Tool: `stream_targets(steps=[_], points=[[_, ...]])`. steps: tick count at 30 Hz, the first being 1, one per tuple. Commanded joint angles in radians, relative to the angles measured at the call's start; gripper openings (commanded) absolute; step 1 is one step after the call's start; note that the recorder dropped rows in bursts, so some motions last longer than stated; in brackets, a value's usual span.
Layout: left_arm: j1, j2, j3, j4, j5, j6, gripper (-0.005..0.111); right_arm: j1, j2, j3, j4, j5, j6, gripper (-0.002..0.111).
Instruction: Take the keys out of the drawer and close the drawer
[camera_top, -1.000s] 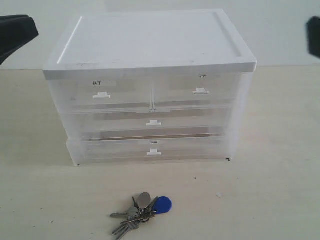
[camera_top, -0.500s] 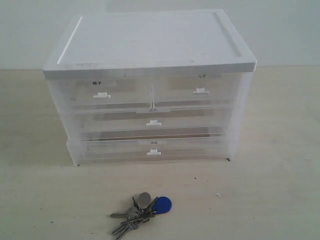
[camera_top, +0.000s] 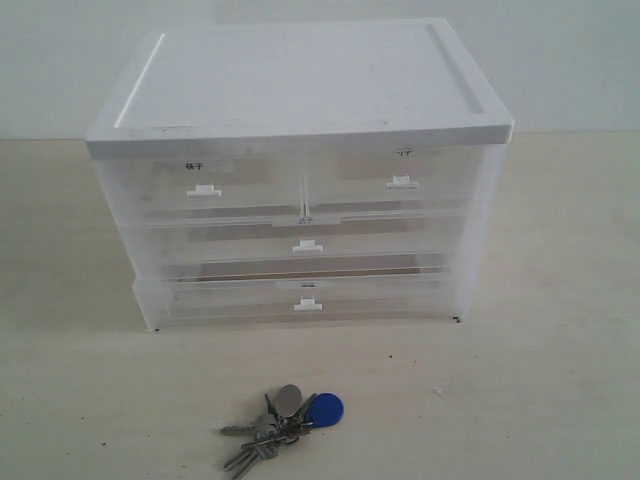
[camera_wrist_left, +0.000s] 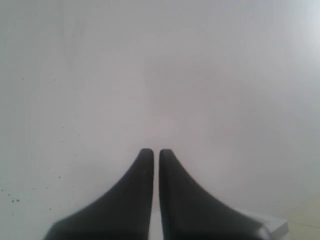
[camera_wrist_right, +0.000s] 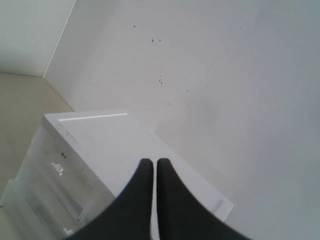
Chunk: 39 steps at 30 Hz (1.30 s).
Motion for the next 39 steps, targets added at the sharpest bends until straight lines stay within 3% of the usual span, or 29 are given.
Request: stream_targets(steps=[1,11,17,21,31,35,39], points=[[-0.002,0.004,0.006,-0.002,0.010,-0.012,0.005,0.001,-0.007,0.003,-0.001,0.008,0.007,0.000],[-0.002,0.004,0.006,-0.002,0.007,-0.012,0.005,0.022,-0.026,0.003,0.003,0.008,0.007,0.000],[-0.002,0.004,0.006,-0.002,0.007,-0.012,0.005,-0.110,-0.029,0.003,0.004,0.008,0.120,0.000],[-0.002,0.004,0.006,-0.002,0.007,-0.012,0.005,-0.323,-0.029,0.003,0.009,-0.278,0.335,0.000],[-0.002,0.004,0.006,-0.002,0.007,-0.007,0.005,-1.076,-0.089,0.114,0.031,-1.477,0.403,0.000],[-0.002,0.004,0.006,-0.002,0.007,-0.007,0.005,-1.338,-0.152,0.175,0.170,-1.659,0.419,0.000],[-0.002,0.004,0.006,-0.002,0.007,-0.007,0.005,-1.543,-0.244,0.253,0.345,-1.675,0.496,0.000]])
